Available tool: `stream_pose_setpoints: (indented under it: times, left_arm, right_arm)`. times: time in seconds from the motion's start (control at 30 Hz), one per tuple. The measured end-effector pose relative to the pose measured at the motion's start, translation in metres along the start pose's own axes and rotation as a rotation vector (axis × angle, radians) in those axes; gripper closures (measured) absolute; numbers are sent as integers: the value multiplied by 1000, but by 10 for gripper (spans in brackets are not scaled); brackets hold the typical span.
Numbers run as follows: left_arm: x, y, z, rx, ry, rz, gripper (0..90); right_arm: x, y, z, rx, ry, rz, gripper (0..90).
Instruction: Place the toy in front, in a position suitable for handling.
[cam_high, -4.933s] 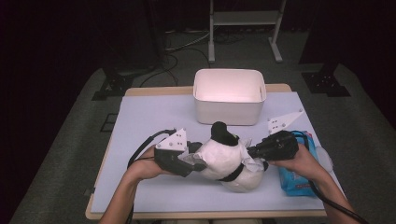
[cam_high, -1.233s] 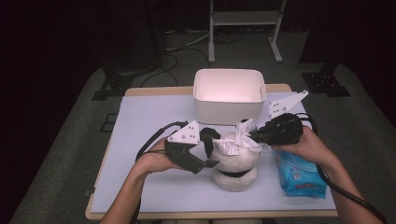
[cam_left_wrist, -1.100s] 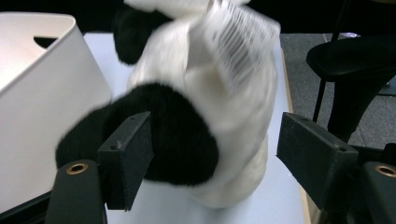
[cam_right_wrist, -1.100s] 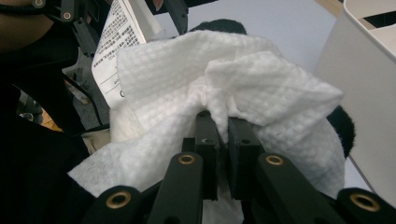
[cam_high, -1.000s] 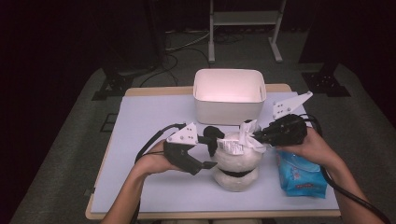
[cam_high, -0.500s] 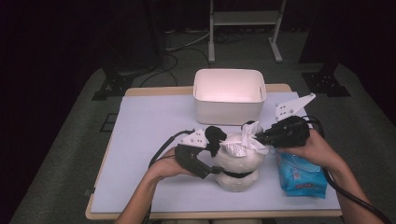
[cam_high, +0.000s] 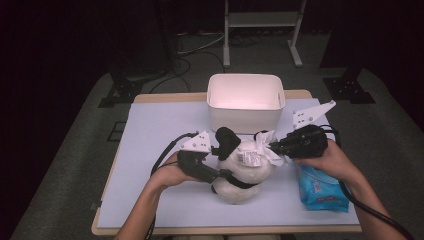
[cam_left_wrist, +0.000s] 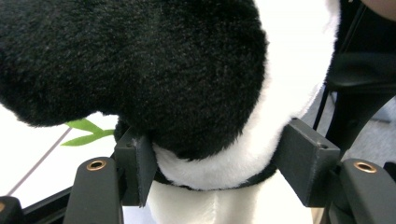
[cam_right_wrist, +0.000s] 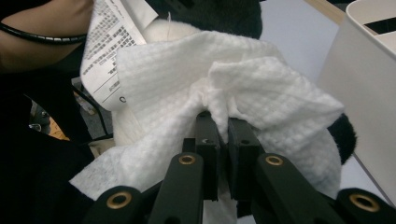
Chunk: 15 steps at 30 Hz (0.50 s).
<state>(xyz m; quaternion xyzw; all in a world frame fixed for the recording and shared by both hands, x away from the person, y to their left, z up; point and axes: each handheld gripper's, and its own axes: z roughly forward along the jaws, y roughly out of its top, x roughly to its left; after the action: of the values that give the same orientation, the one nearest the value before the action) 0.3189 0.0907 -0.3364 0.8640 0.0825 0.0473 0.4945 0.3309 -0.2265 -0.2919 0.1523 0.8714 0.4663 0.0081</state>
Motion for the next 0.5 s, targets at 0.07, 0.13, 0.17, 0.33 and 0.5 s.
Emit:
stream_pose_setpoints:
  times: [0.07,0.13,0.17,0.33,0.5]
  left_arm:
    - [-1,1,-3,18,5,8,346]
    - [0,0,-5,29,4,11,346]
    - [0,-1,-6,29,5,9,346]
    - [0,-2,-8,35,-2,17,355]
    - [0,0,-10,43,-7,20,361]
  right_arm:
    - [0,1,3,-4,12,2,839]
    - [1,4,4,-3,15,-4,839]
    - [1,4,4,-3,15,-4,839]
    - [4,11,5,12,10,-26,838]
    - [4,11,6,8,17,-22,838]
